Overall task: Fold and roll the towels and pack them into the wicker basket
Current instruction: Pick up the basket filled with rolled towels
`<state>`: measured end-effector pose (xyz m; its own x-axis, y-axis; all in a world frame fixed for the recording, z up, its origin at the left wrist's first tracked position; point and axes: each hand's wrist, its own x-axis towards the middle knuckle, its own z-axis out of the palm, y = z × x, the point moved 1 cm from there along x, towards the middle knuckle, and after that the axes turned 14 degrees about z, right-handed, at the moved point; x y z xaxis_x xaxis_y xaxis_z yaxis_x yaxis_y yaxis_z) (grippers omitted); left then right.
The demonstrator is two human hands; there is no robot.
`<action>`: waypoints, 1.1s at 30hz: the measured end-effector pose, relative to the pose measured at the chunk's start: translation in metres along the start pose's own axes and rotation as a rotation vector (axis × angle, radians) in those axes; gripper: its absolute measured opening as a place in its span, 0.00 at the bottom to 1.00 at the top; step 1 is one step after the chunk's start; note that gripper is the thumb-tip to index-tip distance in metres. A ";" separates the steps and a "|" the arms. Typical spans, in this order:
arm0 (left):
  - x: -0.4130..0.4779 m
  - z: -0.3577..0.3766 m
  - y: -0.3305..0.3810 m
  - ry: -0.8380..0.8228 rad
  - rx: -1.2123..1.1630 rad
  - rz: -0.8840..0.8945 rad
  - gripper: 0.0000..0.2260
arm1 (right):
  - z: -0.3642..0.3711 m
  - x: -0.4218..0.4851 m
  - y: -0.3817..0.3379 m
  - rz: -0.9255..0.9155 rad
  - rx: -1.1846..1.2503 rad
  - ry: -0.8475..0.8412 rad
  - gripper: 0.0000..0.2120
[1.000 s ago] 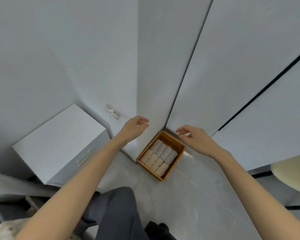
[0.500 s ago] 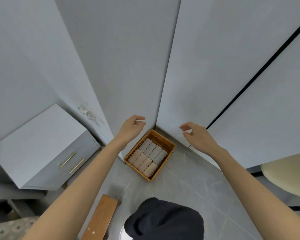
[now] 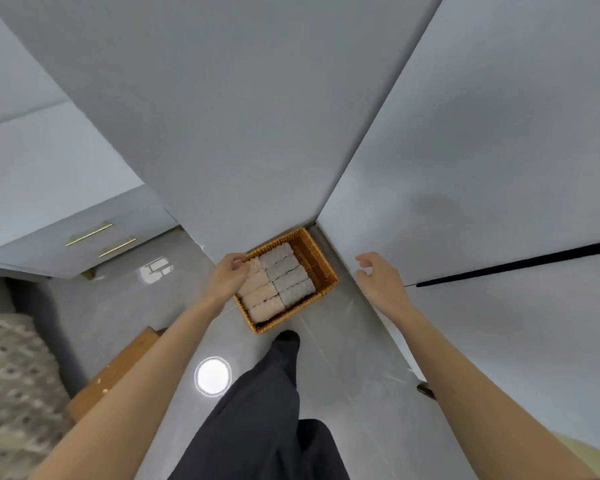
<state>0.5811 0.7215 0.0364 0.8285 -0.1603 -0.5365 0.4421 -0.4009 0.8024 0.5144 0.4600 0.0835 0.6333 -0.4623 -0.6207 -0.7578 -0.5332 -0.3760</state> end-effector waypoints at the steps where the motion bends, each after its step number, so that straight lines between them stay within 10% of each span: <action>1: 0.001 0.004 -0.003 0.026 -0.020 -0.023 0.17 | -0.001 0.009 0.000 0.002 -0.014 -0.018 0.18; 33: 0.263 0.151 -0.397 0.510 -0.006 -0.439 0.36 | 0.294 0.482 0.146 -0.125 -0.282 -0.128 0.30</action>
<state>0.5721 0.7025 -0.4626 0.6292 0.4629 -0.6244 0.7759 -0.3264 0.5399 0.6625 0.3676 -0.4726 0.6802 -0.2972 -0.6701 -0.5906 -0.7637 -0.2607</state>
